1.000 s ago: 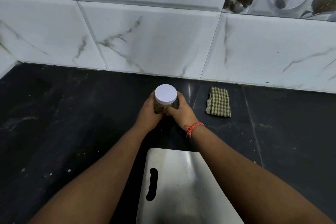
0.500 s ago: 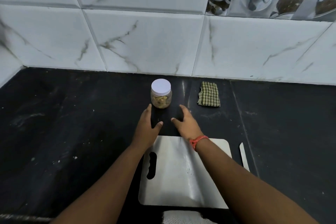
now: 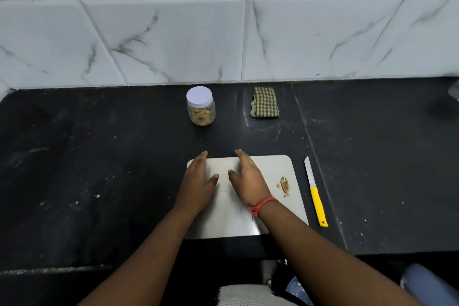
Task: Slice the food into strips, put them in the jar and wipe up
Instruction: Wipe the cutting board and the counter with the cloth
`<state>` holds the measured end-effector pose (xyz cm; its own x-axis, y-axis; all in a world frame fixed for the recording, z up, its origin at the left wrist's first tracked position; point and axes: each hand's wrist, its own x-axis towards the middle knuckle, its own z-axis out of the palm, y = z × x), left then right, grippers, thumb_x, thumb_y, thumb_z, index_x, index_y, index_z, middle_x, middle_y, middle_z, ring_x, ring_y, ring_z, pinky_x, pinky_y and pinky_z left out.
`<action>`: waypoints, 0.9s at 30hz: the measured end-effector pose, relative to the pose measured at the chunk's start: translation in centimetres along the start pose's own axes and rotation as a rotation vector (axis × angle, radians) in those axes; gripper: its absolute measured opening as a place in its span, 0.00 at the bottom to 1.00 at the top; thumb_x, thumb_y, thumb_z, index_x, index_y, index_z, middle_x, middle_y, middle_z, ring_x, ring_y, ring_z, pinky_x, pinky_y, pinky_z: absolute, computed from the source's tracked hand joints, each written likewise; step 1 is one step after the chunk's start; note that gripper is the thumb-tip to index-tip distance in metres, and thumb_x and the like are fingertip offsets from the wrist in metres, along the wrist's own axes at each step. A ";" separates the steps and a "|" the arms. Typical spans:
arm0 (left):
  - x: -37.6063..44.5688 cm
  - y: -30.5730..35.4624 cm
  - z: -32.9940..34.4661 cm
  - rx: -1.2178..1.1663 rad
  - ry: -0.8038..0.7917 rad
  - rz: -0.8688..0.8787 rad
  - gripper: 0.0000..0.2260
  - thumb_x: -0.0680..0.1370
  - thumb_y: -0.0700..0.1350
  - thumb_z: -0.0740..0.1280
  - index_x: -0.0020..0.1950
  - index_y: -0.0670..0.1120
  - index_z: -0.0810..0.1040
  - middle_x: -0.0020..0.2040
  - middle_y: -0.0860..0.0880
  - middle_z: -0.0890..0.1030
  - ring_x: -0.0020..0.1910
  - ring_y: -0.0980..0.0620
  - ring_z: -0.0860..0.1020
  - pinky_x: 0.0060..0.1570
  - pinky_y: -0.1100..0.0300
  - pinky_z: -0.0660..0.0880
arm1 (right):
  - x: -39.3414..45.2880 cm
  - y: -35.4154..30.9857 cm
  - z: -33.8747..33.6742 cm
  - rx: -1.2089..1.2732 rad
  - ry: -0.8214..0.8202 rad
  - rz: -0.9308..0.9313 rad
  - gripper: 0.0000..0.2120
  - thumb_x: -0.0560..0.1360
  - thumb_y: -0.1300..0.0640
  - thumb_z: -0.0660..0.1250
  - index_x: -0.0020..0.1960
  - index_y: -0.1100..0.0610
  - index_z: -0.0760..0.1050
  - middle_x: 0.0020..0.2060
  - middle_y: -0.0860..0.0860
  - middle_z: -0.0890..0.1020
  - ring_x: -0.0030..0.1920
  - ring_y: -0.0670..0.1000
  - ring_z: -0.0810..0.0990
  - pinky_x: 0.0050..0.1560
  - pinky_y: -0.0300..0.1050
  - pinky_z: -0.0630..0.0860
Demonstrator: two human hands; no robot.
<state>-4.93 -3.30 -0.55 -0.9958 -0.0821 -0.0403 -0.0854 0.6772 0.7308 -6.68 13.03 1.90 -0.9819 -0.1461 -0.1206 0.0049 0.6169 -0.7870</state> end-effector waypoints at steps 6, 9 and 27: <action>-2.9 0.2 1.6 0.069 0.024 0.013 0.30 0.80 0.43 0.69 0.79 0.43 0.62 0.78 0.47 0.65 0.78 0.48 0.61 0.77 0.53 0.58 | -3.7 1.5 -0.8 0.004 0.020 0.001 0.28 0.78 0.59 0.62 0.77 0.56 0.59 0.76 0.50 0.63 0.76 0.48 0.59 0.75 0.39 0.55; -4.0 0.3 2.1 0.095 0.047 -0.002 0.29 0.79 0.43 0.69 0.78 0.42 0.64 0.77 0.46 0.67 0.77 0.47 0.62 0.77 0.52 0.58 | -5.4 2.5 -1.3 -0.018 0.043 -0.006 0.28 0.79 0.60 0.62 0.77 0.56 0.59 0.76 0.49 0.62 0.76 0.47 0.58 0.75 0.39 0.54; -4.8 0.5 0.3 -0.043 0.236 -0.383 0.18 0.78 0.43 0.68 0.67 0.42 0.75 0.69 0.43 0.72 0.67 0.41 0.72 0.68 0.48 0.69 | -8.8 10.9 -7.7 -0.475 0.429 0.366 0.14 0.75 0.61 0.65 0.59 0.62 0.72 0.55 0.60 0.74 0.53 0.61 0.72 0.54 0.56 0.73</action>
<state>-0.16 -2.35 -0.20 -0.8576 -0.4885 -0.1607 -0.4400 0.5352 0.7211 0.54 26.95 -0.98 -0.9214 0.3886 -0.0020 0.3596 0.8507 -0.3833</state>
